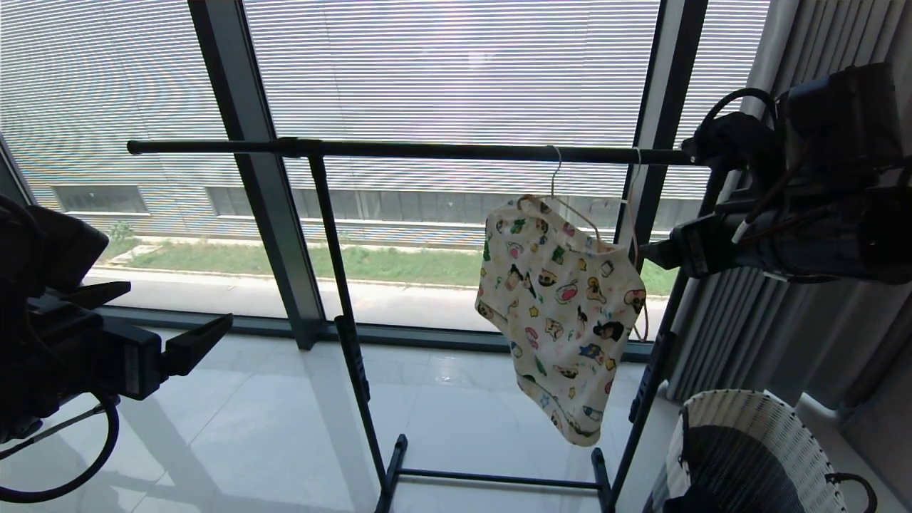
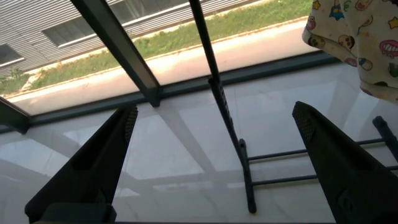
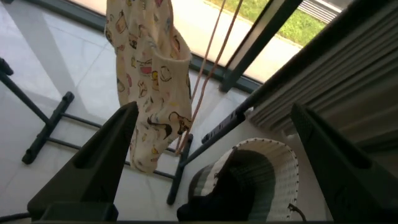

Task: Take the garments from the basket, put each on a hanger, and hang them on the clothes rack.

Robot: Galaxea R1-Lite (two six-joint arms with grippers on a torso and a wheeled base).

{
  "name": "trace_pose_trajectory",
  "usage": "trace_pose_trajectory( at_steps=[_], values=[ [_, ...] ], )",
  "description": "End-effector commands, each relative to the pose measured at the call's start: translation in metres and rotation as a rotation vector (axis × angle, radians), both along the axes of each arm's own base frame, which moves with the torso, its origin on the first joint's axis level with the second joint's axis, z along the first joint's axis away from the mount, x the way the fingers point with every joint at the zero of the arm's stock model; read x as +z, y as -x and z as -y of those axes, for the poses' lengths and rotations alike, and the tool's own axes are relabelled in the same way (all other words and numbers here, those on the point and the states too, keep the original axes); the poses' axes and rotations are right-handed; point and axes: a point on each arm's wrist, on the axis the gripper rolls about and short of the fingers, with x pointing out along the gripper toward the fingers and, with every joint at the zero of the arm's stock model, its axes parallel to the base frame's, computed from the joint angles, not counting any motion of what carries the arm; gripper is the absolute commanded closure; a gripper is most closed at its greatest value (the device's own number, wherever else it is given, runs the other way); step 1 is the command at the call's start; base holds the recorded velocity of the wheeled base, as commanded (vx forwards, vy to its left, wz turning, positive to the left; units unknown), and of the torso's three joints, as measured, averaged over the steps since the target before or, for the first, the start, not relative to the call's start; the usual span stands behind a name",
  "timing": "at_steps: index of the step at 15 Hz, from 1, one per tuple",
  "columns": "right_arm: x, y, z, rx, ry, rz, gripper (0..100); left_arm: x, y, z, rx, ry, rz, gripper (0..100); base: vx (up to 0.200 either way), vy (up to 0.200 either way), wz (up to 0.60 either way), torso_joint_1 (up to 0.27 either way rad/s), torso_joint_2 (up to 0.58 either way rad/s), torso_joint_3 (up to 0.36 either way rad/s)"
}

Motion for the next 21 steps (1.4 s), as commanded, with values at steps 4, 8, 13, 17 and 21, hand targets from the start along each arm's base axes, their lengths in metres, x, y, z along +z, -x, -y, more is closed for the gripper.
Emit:
trace_pose_trajectory(
  at_steps=[4,8,13,17,21],
  values=[
    [0.003,0.035,0.056,-0.097,0.047,0.027,0,0.0,0.0,-0.005,0.028,0.001,0.001,0,-0.1,0.0,0.0,0.002,0.0,-0.001],
    [-0.005,0.068,0.086,-0.152,0.055,0.042,0,-0.002,0.008,-0.006,0.036,0.002,0.01,0,0.0,0.0,0.0,0.0,0.0,0.0],
    [-0.011,0.079,0.092,-0.161,0.042,0.071,0,-0.003,0.009,-0.006,0.036,0.002,0.007,0,0.0,0.0,0.0,-0.007,0.01,0.011],
    [-0.011,0.079,0.092,-0.151,0.065,0.073,0,-0.004,0.01,-0.006,0.038,0.002,0.005,0,0.0,0.0,0.0,-0.171,0.4,0.22],
    [-0.009,0.079,0.092,-0.148,0.064,0.089,0,-0.004,0.011,-0.006,0.036,0.002,0.007,0,0.0,0.0,0.0,-0.217,0.5,0.283]
  ],
)
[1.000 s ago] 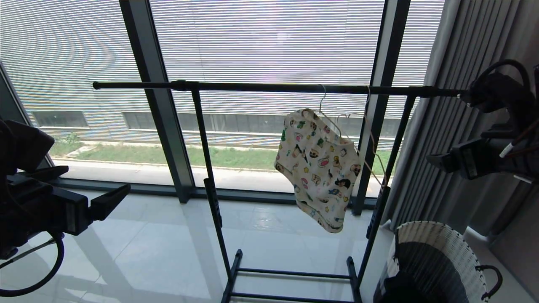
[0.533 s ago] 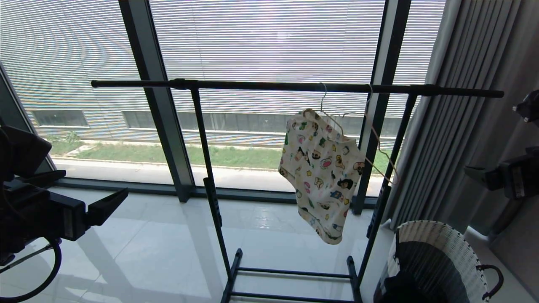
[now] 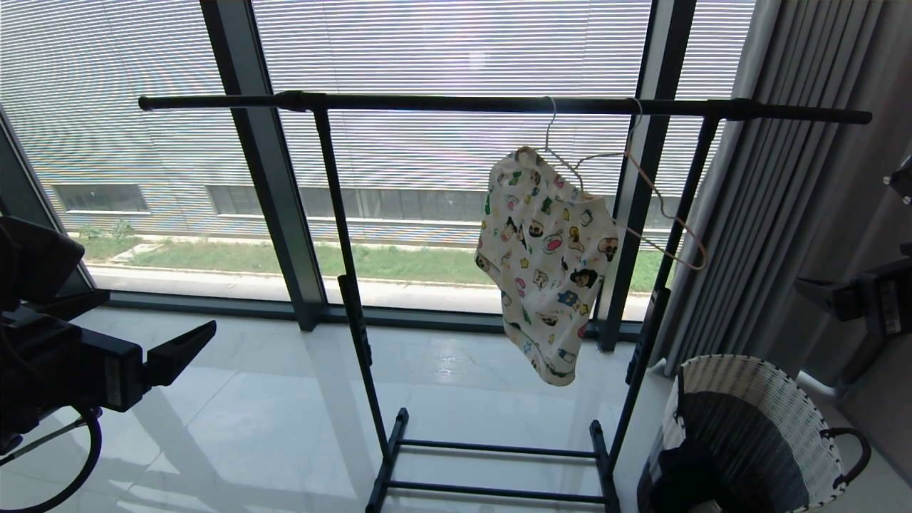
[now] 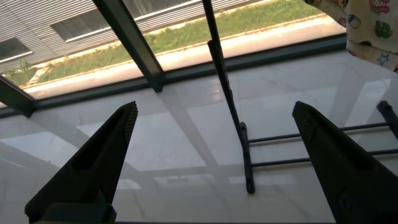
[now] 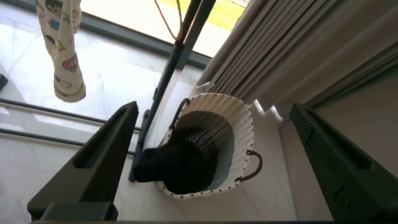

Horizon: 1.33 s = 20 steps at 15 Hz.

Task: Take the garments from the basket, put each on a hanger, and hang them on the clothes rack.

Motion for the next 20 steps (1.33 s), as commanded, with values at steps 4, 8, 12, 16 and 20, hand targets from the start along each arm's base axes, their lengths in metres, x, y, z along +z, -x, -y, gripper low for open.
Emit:
trace_pose_trajectory(
  at_steps=[4,8,12,16,20],
  values=[
    [-0.003,0.0,0.0,0.002,0.005,-0.009,0,-0.003,0.001,0.0,0.0,0.0,-0.01,0,0.0,0.0,0.0,-0.199,0.49,0.286],
    [-0.006,0.0,0.0,0.001,0.007,-0.018,0,-0.007,0.001,0.0,-0.001,-0.002,-0.024,0,0.0,0.0,0.0,-0.19,0.47,0.284],
    [-0.016,0.0,0.0,0.001,0.011,-0.026,0,-0.007,0.002,0.0,-0.001,-0.002,-0.024,0,0.0,0.0,0.0,-0.16,0.46,0.294],
    [-0.024,0.002,0.001,0.002,0.016,-0.032,0,-0.006,0.002,0.0,-0.001,-0.002,-0.021,0,0.0,0.0,0.0,-0.062,0.19,0.126],
    [-0.035,0.009,0.004,0.005,0.045,-0.061,0,-0.005,0.005,0.001,-0.011,-0.002,-0.01,0,0.15,0.0,0.0,-0.005,0.01,0.011]
  ],
)
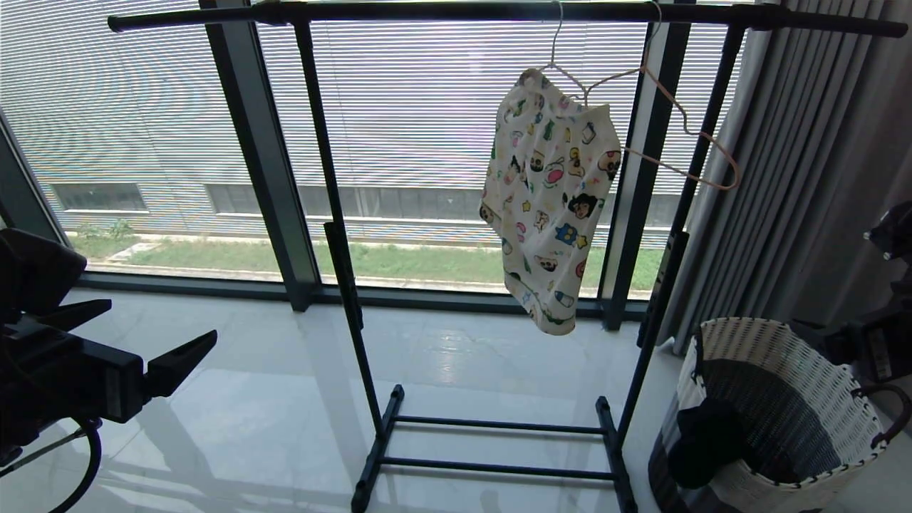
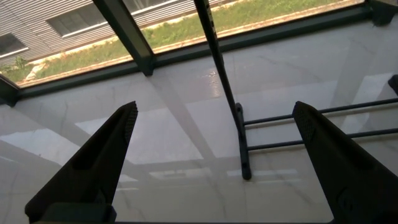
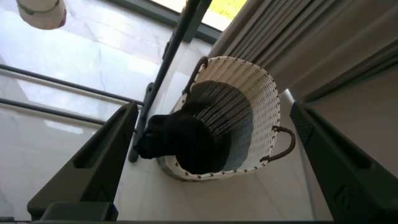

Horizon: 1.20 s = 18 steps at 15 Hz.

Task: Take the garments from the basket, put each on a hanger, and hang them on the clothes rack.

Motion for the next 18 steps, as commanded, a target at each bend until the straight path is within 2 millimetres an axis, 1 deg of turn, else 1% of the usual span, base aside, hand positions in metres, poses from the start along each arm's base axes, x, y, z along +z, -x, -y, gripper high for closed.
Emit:
trace_pose_trajectory(
  at_steps=[1,6,12,15,16,17,18],
  values=[
    [-0.005,0.004,0.002,0.001,0.008,-0.011,0,0.001,0.003,0.001,-0.009,0.0,0.008,0,0.2,-0.2,0.0,-0.007,0.0,0.012],
    [-0.008,0.008,0.004,0.004,0.01,-0.016,0,0.002,0.005,0.001,-0.011,0.001,0.019,0,0.2,-0.2,0.0,0.004,0.0,0.0],
    [-0.014,0.009,0.004,0.012,0.034,-0.035,0,0.001,0.005,0.001,-0.011,0.0,0.014,0,0.0,0.0,0.0,0.0,0.0,0.0],
    [-0.035,0.011,0.005,0.035,0.081,-0.111,0,0.001,0.005,0.001,-0.011,0.001,0.016,0,0.0,0.0,0.0,0.0,0.0,0.0],
    [-0.059,0.014,0.006,0.04,0.113,-0.202,0,0.001,0.005,0.001,-0.011,0.001,0.016,0,0.0,0.0,0.0,0.0,0.0,0.0],
    [-0.079,0.021,0.008,0.046,0.136,-0.269,0,0.001,0.005,0.001,-0.011,0.0,0.014,0,0.0,0.0,0.0,0.0,0.0,0.0],
    [-0.089,0.024,0.009,0.053,0.144,-0.297,0,0.001,0.005,0.001,-0.011,-0.001,0.016,0,0.0,0.0,0.0,0.0,0.0,0.0]
  ],
)
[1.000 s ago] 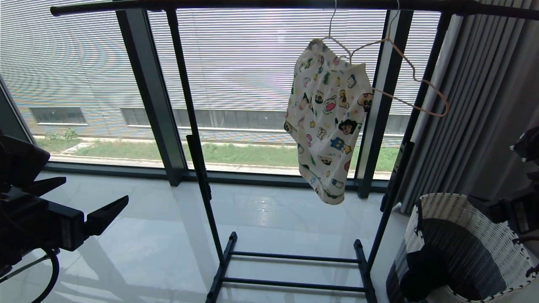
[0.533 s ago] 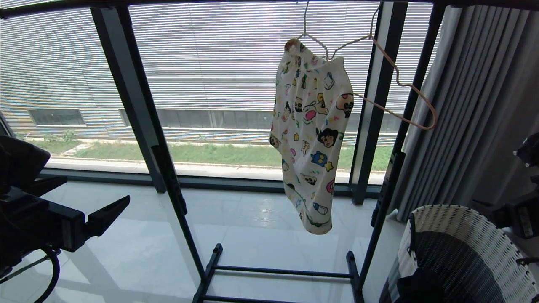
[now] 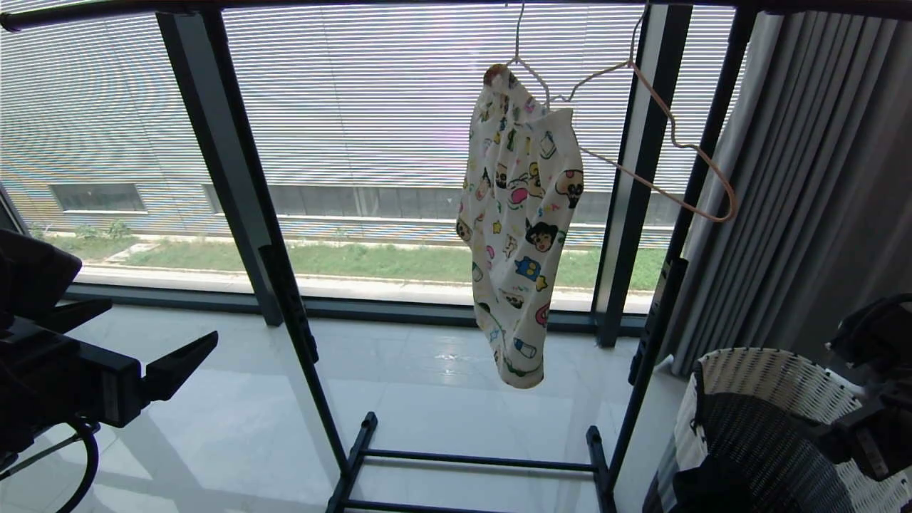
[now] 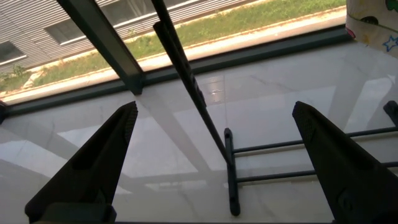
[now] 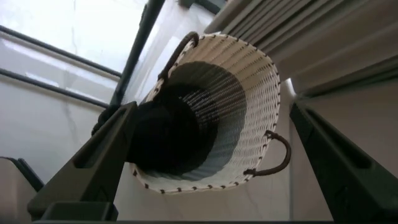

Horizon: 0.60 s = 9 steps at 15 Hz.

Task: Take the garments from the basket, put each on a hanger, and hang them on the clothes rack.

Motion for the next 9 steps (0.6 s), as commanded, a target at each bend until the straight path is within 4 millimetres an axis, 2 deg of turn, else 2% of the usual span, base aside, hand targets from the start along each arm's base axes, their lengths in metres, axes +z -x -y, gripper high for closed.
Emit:
trace_pose_trajectory(
  at_steps=[1,3,9],
  values=[
    [-0.048,0.013,0.004,0.023,0.046,-0.135,0,0.0,0.0,0.0,0.001,0.0,0.002,0,0.0,0.0,0.0,0.0,0.0,0.0],
    [-0.067,0.013,0.004,0.027,0.054,-0.163,0,0.001,0.002,0.0,0.001,0.0,0.008,0,0.0,0.0,0.0,0.0,0.0,0.0],
    [-0.099,-0.007,-0.006,0.054,0.079,-0.311,0,-0.001,0.0,0.0,0.0,-0.002,-0.004,0,0.0,0.0,0.0,0.0,0.0,0.0]
  ],
)
